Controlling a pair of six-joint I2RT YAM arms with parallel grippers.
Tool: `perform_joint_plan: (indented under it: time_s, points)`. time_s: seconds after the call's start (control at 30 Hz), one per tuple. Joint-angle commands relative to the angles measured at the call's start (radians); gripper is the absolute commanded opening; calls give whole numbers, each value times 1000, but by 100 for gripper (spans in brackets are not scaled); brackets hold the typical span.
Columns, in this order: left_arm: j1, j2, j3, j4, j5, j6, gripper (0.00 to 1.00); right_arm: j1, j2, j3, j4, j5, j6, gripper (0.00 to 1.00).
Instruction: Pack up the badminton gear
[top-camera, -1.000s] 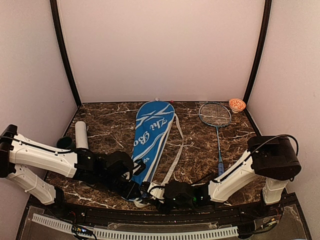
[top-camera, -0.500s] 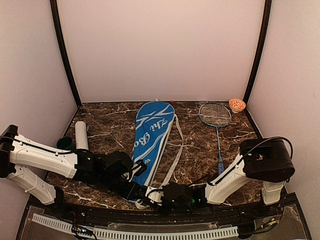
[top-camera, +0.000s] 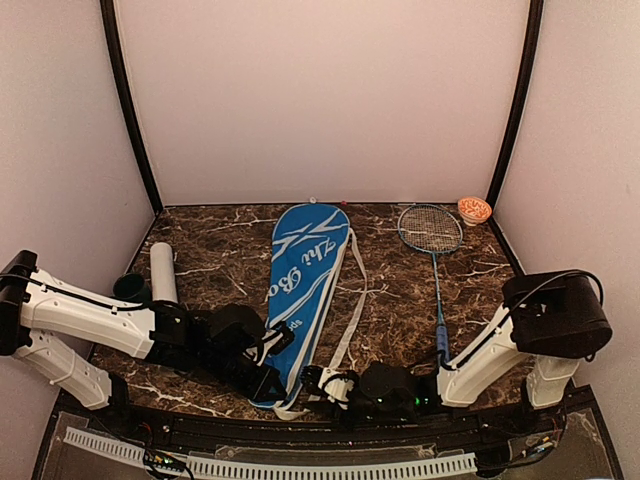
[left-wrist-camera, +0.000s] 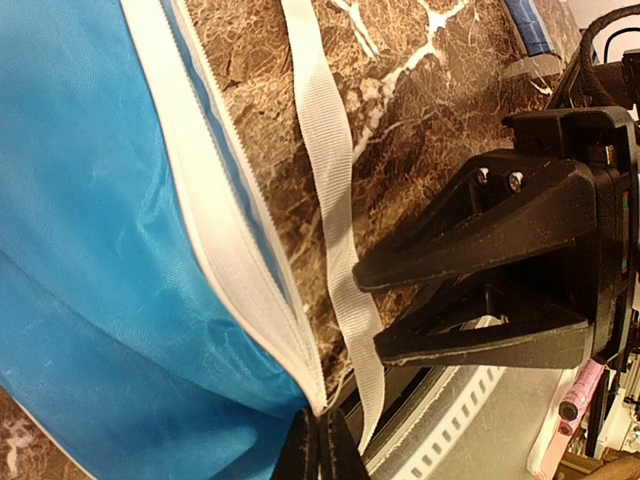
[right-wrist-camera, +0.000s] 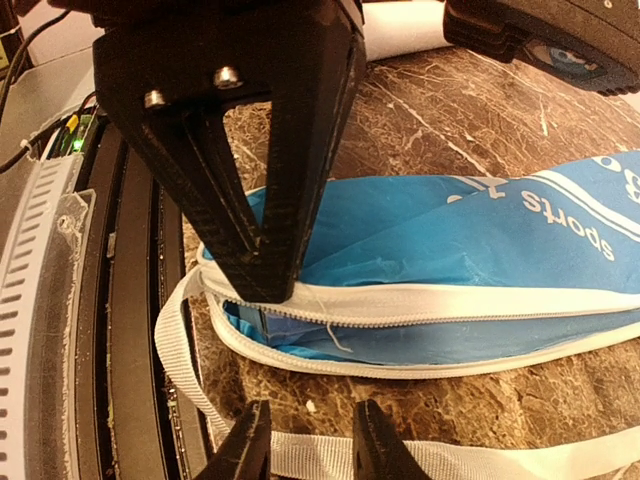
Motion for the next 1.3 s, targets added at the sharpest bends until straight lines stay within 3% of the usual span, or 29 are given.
perform_joint_plan:
  time_s: [0.0,0.47,0.67,0.9,1.27]
  points:
    - [8,-27,-20,43,26,-6,0,-3,-14,-3,53,-14,78,25]
    - [7,-28,-20,106,49,-25,0,-11,126,149,13,18,80,10]
    - [7,-37,-33,133,51,-40,0,-17,136,131,80,13,68,3]
    - [8,-47,-43,132,46,-42,0,-18,76,33,152,38,76,12]
    - [9,-30,-26,152,54,-41,0,-40,137,114,102,-21,77,7]
